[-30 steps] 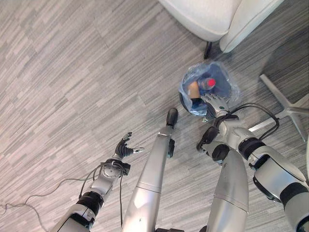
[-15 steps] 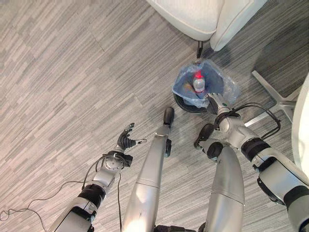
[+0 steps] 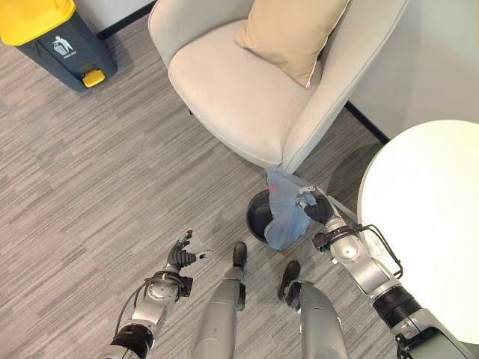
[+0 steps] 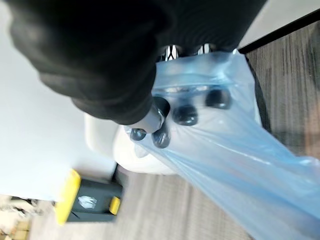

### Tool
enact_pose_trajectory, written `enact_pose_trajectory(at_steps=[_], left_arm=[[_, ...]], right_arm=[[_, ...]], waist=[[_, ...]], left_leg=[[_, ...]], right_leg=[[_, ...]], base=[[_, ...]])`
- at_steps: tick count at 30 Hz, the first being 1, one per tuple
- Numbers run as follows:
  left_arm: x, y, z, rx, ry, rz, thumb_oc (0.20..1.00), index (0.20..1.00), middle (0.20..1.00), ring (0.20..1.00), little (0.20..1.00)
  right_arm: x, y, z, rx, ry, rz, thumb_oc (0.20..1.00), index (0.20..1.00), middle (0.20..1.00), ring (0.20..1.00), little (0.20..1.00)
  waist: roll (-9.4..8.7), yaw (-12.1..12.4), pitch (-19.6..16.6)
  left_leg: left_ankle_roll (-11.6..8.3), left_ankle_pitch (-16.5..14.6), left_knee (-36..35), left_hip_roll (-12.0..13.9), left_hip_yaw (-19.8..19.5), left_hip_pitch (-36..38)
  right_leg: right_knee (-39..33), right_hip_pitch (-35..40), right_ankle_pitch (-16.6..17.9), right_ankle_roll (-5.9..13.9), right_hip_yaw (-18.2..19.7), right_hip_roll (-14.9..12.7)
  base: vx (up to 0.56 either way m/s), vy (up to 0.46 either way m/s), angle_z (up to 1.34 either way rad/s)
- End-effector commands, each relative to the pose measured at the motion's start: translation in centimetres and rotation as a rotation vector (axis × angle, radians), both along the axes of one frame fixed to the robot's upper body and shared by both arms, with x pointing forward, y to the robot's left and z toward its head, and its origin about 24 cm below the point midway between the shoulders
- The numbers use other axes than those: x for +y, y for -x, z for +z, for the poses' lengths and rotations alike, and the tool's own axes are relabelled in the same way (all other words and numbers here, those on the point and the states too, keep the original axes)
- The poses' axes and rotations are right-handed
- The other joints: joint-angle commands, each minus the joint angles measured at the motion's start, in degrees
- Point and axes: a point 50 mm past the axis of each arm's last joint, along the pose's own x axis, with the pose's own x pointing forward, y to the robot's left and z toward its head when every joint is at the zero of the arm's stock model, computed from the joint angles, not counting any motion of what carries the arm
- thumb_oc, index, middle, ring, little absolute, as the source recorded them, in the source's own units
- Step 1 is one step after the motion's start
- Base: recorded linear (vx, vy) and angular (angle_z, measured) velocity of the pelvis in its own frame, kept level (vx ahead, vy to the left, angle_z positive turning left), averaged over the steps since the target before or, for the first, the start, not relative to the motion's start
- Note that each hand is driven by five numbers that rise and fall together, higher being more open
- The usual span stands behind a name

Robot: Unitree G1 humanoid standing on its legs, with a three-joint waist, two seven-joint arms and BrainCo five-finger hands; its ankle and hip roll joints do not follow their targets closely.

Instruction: Gather garbage on tea table into small bin, then transfer packed bag to large trash can.

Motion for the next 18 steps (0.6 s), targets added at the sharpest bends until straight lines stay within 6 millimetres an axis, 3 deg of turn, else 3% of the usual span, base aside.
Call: enact_pose_trajectory(at_steps=[1, 7, 9, 10, 11, 12, 13, 14, 15, 16, 18], left_arm=[[0.9, 0.7, 0.1, 0.002, -0.042, -0.021, 1.000, 1.000, 1.000, 1.000, 1.000], [1.6, 3.3, -1.0, 0.057, -0.021, 0.008, 1.000, 1.000, 1.000, 1.000, 1.000], [1.6, 2.6, -0.4, 0.030, -0.030, -0.007, 1.000, 1.000, 1.000, 1.000, 1.000], [1.6, 2.5, -0.4, 0.030, -0.030, -0.007, 1.000, 1.000, 1.000, 1.000, 1.000], [1.8, 1.7, 0.4, -0.010, -0.042, -0.013, 1.000, 1.000, 1.000, 1.000, 1.000], [1.9, 1.8, 0.5, -0.014, -0.049, -0.006, 1.000, 1.000, 1.000, 1.000, 1.000], [1.6, 1.6, 0.8, -0.031, -0.043, -0.015, 1.000, 1.000, 1.000, 1.000, 1.000], [1.6, 1.6, 0.8, -0.040, -0.033, -0.004, 1.000, 1.000, 1.000, 1.000, 1.000], [1.2, 1.4, 1.0, -0.052, 0.007, 0.010, 1.000, 1.000, 1.000, 1.000, 1.000], [0.9, 1.2, 1.1, -0.067, 0.023, 0.016, 1.000, 1.000, 1.000, 1.000, 1.000], [0.3, 0.8, 1.4, -0.085, 0.046, 0.002, 1.000, 1.000, 1.000, 1.000, 1.000]], right_arm=[[0.3, -0.3, 4.8, -0.196, -0.122, 0.107, 0.200, 0.200, 0.200, 0.200, 0.200], [0.9, 1.0, 5.6, -0.203, -0.153, 0.206, 0.200, 0.200, 0.200, 0.200, 0.200], [1.2, 0.9, 6.0, -0.228, -0.139, 0.221, 0.200, 0.200, 0.200, 0.200, 0.200], [1.2, 0.9, 6.0, -0.228, -0.139, 0.221, 0.200, 0.200, 0.200, 0.200, 0.200], [1.1, 0.8, 6.6, -0.264, -0.134, 0.218, 0.200, 0.200, 0.200, 0.200, 0.200], [1.0, 0.9, 6.5, -0.266, -0.127, 0.207, 0.200, 0.200, 0.200, 0.200, 0.200], [0.9, 0.9, 6.6, -0.268, -0.122, 0.206, 0.200, 0.200, 0.200, 0.200, 0.200], [0.8, 0.8, 6.7, -0.268, -0.128, 0.201, 0.200, 0.200, 0.200, 0.200, 0.200], [0.4, 0.8, 6.8, -0.276, -0.133, 0.185, 0.200, 0.200, 0.200, 0.200, 0.200], [0.1, 0.8, 6.8, -0.276, -0.131, 0.173, 0.200, 0.200, 0.200, 0.200, 0.200], [-0.5, 0.8, 6.8, -0.277, -0.118, 0.155, 0.200, 0.200, 0.200, 0.200, 0.200]], waist=[[0.27, 0.13, -0.76], [-0.14, 0.45, -4.82], [0.13, 0.47, -3.96], [0.07, 0.52, -3.95], [0.13, 1.00, -3.74], [0.10, 1.67, -4.37], [-0.59, 2.53, -4.43], [-1.41, 3.79, -5.15], [-1.34, 4.50, -5.29], [-0.98, 4.61, -4.98], [-0.70, 4.09, -4.38]], left_leg=[[-1.68, -6.53, -1.36, 0.10, 1.10, 5.25], [-1.17, -7.17, -6.25, 0.46, 3.08, 14.39], [-0.87, -6.13, -5.48, 1.46, 2.17, 13.87], [-0.86, -6.18, -5.40, 1.42, 2.25, 13.81], [-0.93, -4.72, -3.78, 1.85, 1.57, 11.04], [-1.15, -4.14, -3.49, 2.05, 1.57, 9.79], [-1.56, -3.39, -3.05, 1.88, 0.71, 8.44], [-3.51, -0.44, -2.55, 2.32, -0.51, 5.28], [-6.02, 3.34, -2.78, 3.12, -1.96, 1.88], [-7.06, 4.84, -3.63, 3.34, -2.58, 0.76], [-7.10, 4.98, -4.46, 3.70, -0.89, -0.31]], right_leg=[[-8.54, 4.90, 2.66, 5.15, 3.54, 0.09], [-11.84, 11.45, 3.75, 6.48, 5.42, 1.61], [-6.01, 10.21, 2.06, 6.67, 9.09, 3.32], [-5.71, 10.02, 1.91, 6.68, 9.19, 3.25], [-0.12, 11.55, -0.61, 6.35, 12.71, 4.99], [-0.02, 12.68, -0.23, 6.14, 13.17, 5.20], [-2.30, 14.85, -2.18, 5.03, 14.13, 5.85], [-7.26, 17.03, -5.20, 3.21, 14.99, 8.04], [-12.09, 17.78, -5.99, 1.78, 14.54, 10.75], [-13.37, 17.43, -5.54, 1.47, 13.91, 11.79], [-14.71, 17.24, -4.74, 1.30, 11.57, 11.91]], base=[[0.20, 0.101, -0.29], [0.07, 0.044, -0.26], [-0.15, -0.038, -0.11], [-0.35, -0.128, 0.27], [-0.38, -0.173, 0.66], [-0.45, -0.254, 0.91], [-0.26, -0.300, 0.65], [-0.34, -0.429, 0.38], [-0.38, -0.436, 0.21], [-0.36, -0.329, 0.57], [-0.27, -0.140, 0.80]])
